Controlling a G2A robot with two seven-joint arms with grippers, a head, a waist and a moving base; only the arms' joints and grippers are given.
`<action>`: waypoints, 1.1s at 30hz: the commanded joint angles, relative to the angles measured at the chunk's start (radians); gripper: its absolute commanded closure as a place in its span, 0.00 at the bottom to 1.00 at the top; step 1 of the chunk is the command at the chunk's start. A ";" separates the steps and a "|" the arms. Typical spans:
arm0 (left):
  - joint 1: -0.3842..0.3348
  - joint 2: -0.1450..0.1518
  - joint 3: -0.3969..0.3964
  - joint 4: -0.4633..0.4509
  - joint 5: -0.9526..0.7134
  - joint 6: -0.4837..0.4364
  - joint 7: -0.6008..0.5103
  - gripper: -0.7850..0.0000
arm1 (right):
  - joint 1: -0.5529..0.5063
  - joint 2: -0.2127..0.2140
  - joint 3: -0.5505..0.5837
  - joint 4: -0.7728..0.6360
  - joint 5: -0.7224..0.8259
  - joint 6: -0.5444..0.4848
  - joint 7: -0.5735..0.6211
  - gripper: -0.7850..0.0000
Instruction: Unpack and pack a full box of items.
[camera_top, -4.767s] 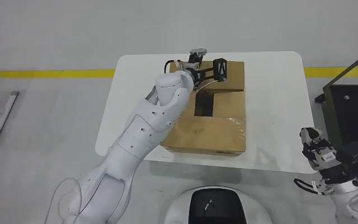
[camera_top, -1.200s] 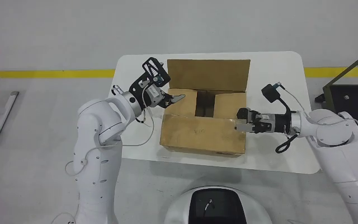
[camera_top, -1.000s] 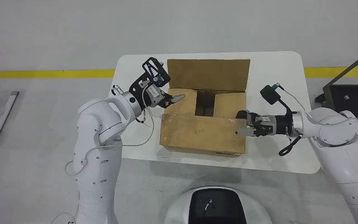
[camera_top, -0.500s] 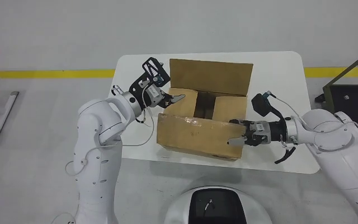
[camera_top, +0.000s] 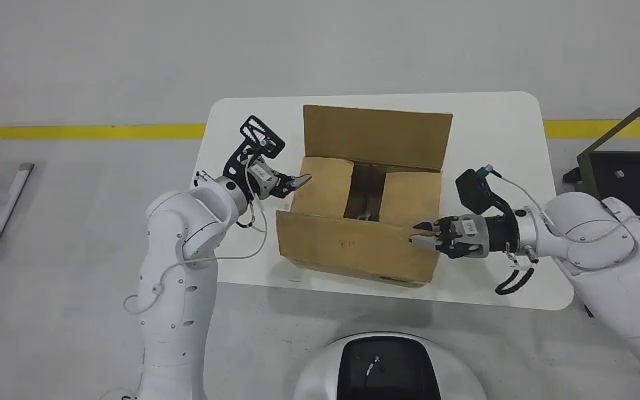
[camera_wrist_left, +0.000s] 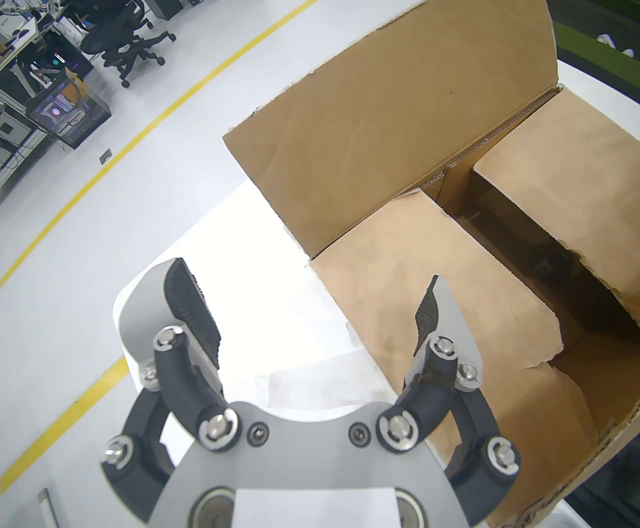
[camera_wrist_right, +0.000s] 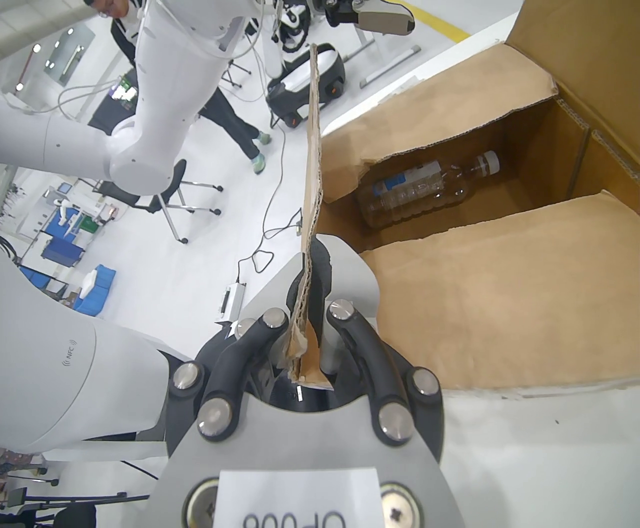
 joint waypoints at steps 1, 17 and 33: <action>0.000 0.000 0.000 0.000 0.000 0.000 0.000 0.00 | 0.003 0.008 -0.008 -0.003 -0.005 -0.023 -0.023 1.00; 0.000 0.000 0.000 0.000 0.000 0.000 0.000 0.00 | 0.000 0.024 -0.032 0.010 0.015 -0.039 -0.053 1.00; 0.033 0.016 -0.023 -0.059 0.001 0.036 0.075 0.00 | 0.024 0.034 -0.011 -0.045 -0.157 -0.045 -0.109 1.00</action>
